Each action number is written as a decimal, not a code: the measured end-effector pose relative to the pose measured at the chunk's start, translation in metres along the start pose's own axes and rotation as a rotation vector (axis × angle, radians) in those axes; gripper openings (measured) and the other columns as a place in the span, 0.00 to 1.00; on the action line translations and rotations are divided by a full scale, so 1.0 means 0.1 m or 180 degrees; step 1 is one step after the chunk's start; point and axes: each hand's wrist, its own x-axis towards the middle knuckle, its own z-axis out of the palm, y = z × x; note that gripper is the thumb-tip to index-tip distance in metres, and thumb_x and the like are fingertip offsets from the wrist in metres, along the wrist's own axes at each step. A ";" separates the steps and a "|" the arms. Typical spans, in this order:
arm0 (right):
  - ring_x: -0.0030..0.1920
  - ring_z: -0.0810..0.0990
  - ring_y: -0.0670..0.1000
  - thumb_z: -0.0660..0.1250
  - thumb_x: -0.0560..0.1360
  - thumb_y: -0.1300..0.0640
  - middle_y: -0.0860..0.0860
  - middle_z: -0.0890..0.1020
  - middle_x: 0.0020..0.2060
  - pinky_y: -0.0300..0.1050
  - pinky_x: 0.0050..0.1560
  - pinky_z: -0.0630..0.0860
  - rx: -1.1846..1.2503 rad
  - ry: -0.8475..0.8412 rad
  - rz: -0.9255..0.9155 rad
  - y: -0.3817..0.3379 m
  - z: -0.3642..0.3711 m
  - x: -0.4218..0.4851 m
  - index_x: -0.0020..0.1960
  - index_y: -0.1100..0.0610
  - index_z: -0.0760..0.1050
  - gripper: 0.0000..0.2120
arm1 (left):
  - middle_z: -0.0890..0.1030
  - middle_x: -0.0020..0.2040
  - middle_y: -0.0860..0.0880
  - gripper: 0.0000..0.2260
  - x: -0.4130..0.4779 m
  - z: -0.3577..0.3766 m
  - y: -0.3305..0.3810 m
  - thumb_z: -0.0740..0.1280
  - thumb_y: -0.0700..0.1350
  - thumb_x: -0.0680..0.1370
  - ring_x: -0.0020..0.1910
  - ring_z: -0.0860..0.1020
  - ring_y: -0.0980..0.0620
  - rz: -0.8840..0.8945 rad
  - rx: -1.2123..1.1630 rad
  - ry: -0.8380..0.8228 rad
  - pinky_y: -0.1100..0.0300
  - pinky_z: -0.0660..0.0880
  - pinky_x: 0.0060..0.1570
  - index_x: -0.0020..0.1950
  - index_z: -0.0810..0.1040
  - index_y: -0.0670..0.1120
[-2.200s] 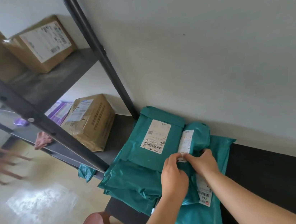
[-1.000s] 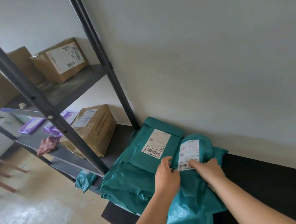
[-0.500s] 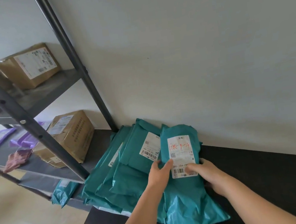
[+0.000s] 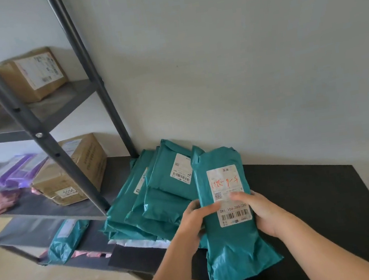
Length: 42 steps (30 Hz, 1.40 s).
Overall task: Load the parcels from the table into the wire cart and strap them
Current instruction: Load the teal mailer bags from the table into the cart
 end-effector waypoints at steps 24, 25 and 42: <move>0.45 0.83 0.56 0.65 0.80 0.54 0.56 0.82 0.46 0.52 0.46 0.80 -0.0424 0.2696 -0.0486 0.65 -1.07 -1.76 0.50 0.55 0.74 0.04 | 0.85 0.54 0.51 0.28 -0.69 1.22 -1.25 0.78 0.39 0.60 0.59 0.79 0.47 -0.1044 0.0995 -0.1710 0.45 0.70 0.66 0.59 0.79 0.49; 0.43 0.83 0.54 0.65 0.80 0.55 0.55 0.82 0.45 0.48 0.41 0.79 -0.0369 0.2804 -0.0536 0.68 -1.14 -1.81 0.52 0.55 0.74 0.04 | 0.85 0.54 0.52 0.29 -0.72 1.30 -1.28 0.79 0.40 0.59 0.59 0.79 0.48 -0.1039 0.1079 -0.1736 0.45 0.70 0.67 0.59 0.79 0.50; 0.34 0.75 0.49 0.63 0.81 0.55 0.50 0.76 0.38 0.43 0.33 0.72 0.1592 0.4101 -0.0868 1.32 -3.71 -3.73 0.58 0.55 0.73 0.08 | 0.84 0.57 0.45 0.40 -1.64 3.85 -2.62 0.85 0.42 0.55 0.55 0.82 0.42 -0.1335 0.1635 -0.2290 0.43 0.77 0.59 0.65 0.75 0.45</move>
